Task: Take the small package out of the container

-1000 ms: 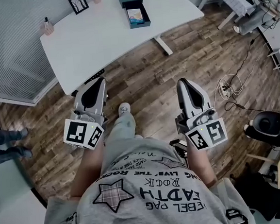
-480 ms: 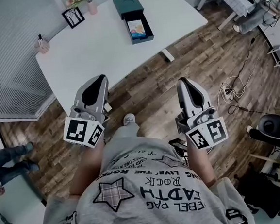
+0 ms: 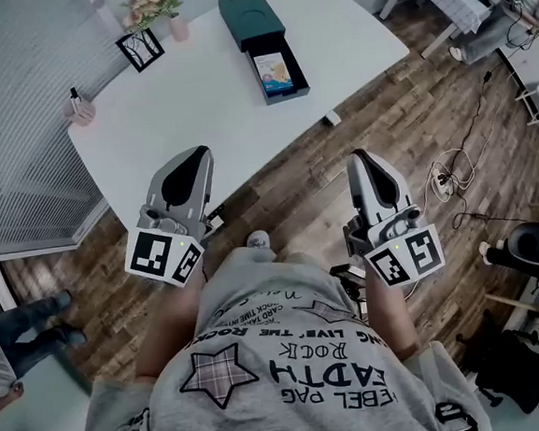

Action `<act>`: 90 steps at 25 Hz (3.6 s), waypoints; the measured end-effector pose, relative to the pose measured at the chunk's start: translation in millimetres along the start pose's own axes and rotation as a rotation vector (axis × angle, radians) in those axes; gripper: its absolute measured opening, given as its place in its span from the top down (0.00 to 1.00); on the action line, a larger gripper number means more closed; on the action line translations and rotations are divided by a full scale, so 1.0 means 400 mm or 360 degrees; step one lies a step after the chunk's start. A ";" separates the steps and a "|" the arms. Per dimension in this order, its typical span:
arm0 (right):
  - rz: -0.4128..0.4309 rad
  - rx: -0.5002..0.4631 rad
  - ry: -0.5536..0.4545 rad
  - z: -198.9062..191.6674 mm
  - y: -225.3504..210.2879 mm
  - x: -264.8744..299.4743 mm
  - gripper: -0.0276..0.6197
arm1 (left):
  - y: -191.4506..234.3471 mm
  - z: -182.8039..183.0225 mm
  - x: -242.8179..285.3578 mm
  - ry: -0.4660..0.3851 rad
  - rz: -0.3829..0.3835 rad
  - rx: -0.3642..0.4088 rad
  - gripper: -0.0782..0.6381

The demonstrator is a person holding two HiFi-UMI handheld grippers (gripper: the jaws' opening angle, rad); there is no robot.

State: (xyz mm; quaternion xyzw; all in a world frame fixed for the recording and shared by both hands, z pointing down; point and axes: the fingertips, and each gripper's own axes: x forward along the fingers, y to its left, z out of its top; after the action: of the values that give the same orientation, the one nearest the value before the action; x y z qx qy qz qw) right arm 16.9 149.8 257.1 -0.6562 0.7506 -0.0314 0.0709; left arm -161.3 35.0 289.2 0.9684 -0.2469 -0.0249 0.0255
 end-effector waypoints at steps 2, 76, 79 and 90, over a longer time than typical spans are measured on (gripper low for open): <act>-0.0007 0.0003 0.0006 -0.003 -0.002 0.015 0.93 | 0.018 -0.005 0.007 0.0006 -0.0002 -0.0011 0.88; 0.0643 0.0007 0.0594 -0.259 -0.469 0.729 0.93 | 0.346 -0.151 0.591 0.0101 0.0442 -0.0093 0.88; 0.0672 -0.0008 0.0670 -0.310 -0.471 0.747 0.93 | 0.352 -0.171 0.599 0.0123 0.0456 -0.0104 0.88; 0.0760 -0.0206 0.0993 -0.541 -0.482 0.834 0.93 | 0.366 -0.225 0.622 0.0170 0.0475 -0.0126 0.88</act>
State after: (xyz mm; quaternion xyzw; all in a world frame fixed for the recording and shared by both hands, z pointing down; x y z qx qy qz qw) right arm 131.2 -216.5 476.1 -0.4254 0.8679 -0.1645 -0.1969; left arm -7.4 -209.2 379.0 0.9191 -0.3852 0.0208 0.0800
